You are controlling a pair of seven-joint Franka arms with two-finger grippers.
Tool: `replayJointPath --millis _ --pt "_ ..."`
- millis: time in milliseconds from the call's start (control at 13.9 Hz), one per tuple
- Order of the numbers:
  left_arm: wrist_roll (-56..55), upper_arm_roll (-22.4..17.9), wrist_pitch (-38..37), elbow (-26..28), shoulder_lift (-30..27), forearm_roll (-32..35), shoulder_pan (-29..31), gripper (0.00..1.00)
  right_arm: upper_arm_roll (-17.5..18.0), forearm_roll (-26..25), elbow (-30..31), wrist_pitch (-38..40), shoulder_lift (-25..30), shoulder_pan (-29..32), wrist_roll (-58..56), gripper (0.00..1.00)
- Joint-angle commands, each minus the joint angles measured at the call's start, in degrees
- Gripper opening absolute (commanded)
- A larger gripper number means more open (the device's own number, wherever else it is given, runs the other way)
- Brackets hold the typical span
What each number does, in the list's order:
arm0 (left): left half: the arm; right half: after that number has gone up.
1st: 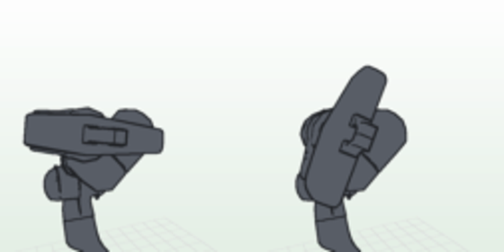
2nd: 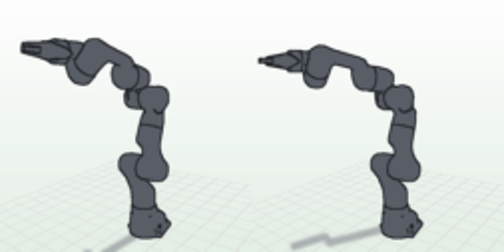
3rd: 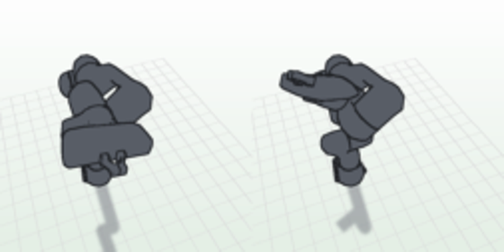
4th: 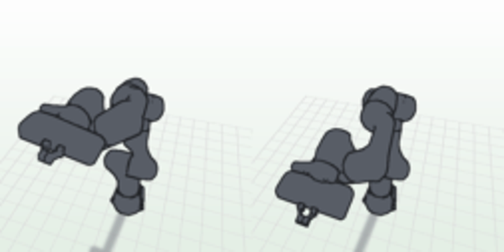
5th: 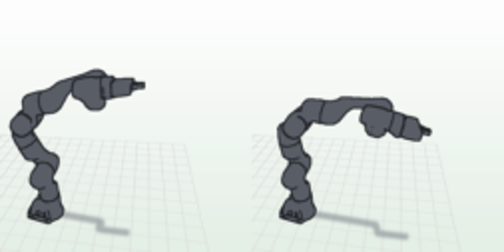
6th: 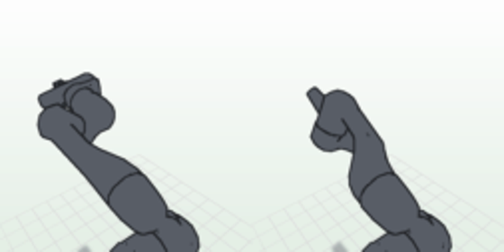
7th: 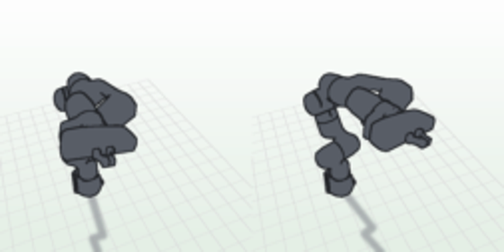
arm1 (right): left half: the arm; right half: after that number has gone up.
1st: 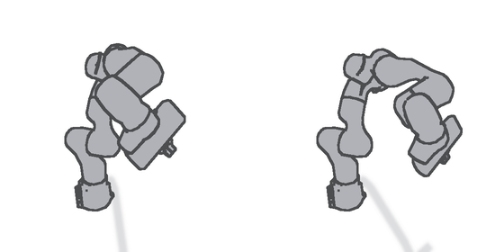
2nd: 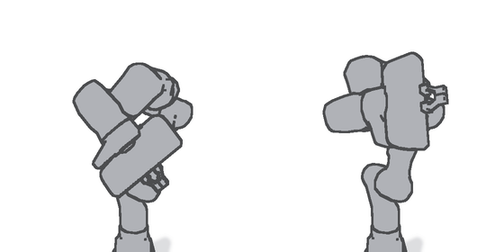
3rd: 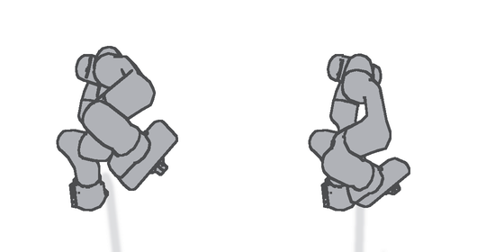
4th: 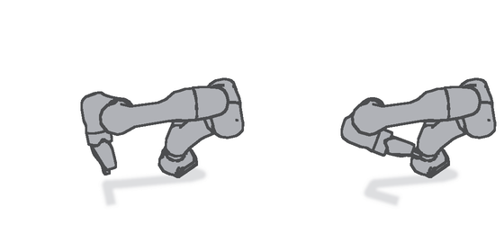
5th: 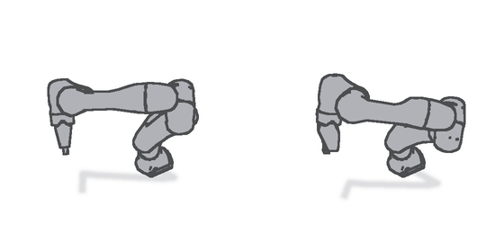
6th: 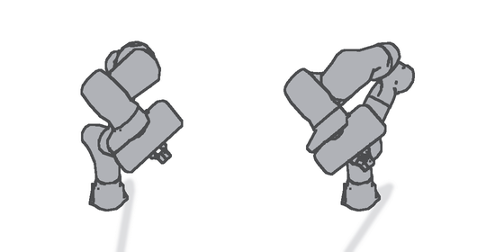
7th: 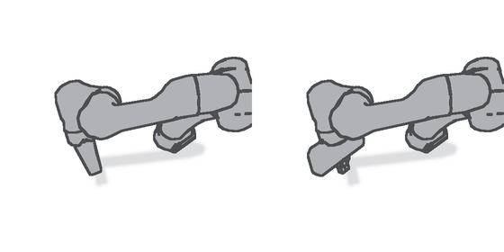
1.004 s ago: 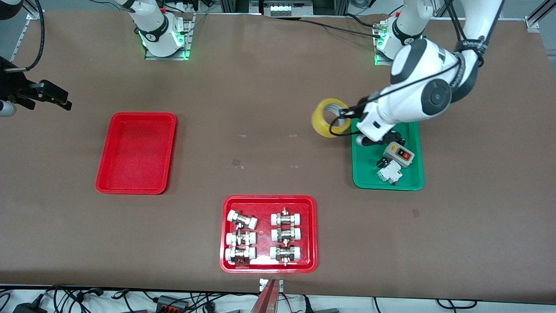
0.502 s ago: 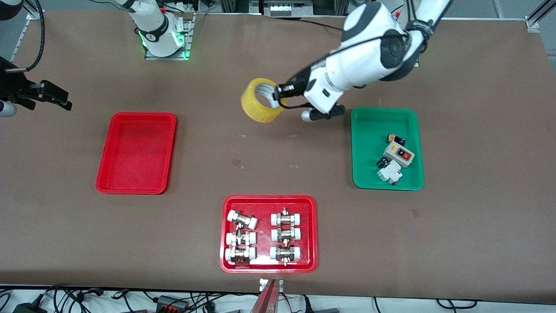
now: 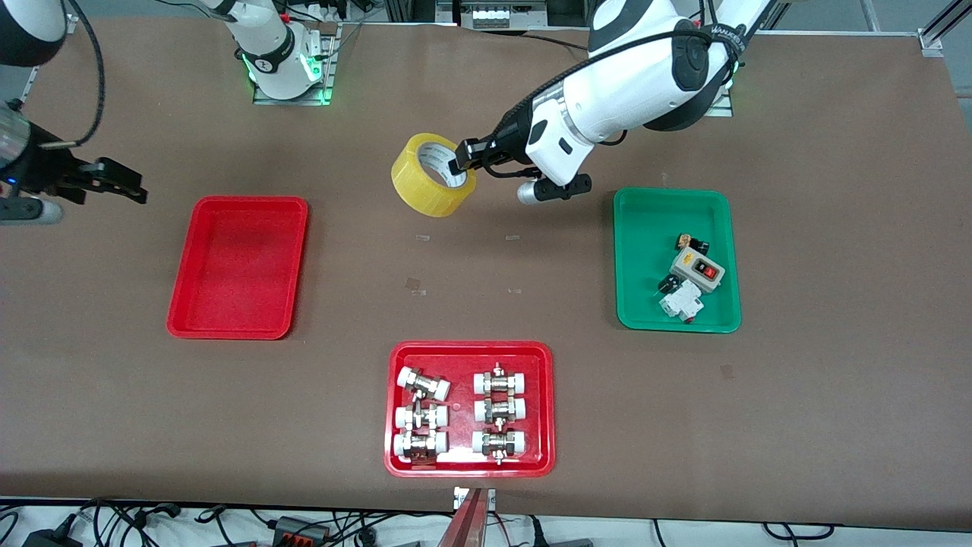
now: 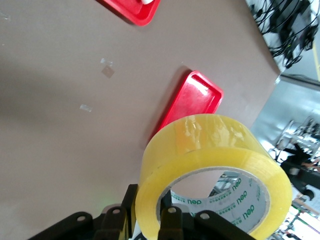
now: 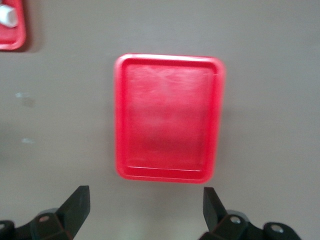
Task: Left arm passes tape to right arm into tray
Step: 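Lift the tape roll and carry it toward the table middle, then reach the right gripper to the tape while the left gripper holds it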
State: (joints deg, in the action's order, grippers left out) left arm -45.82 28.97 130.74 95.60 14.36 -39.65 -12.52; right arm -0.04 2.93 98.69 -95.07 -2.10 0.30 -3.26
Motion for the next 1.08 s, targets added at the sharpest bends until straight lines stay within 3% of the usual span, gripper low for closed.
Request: replayJointPath --millis 0,287,502,860,1004 --pt "0.6 0.2 1.1 -0.8 0.7 -1.9 -0.1 0.06 0.0 7.0 -2.0 -0.1 -3.6 -3.5 -0.9 1.0" --pt "0.5 0.1 0.9 -0.7 0.7 -1.9 -0.2 0.07 0.0 18.7 -11.5 0.9 -9.8 -9.4 -1.0 1.0" --pt "0.5 0.2 0.7 -0.6 0.6 -1.8 -0.2 0.08 0.0 31.8 -12.9 0.5 -10.3 -11.5 -1.1 1.0" --pt "0.3 0.1 0.7 -0.5 0.5 -1.8 -0.2 0.07 0.0 44.1 -15.8 -3.7 -13.7 -16.7 0.0 1.0" --pt "0.3 0.1 0.7 -0.4 0.6 -1.7 -0.3 0.07 0.0 45.1 -15.8 -5.6 -13.7 -18.5 0.0 1.0"
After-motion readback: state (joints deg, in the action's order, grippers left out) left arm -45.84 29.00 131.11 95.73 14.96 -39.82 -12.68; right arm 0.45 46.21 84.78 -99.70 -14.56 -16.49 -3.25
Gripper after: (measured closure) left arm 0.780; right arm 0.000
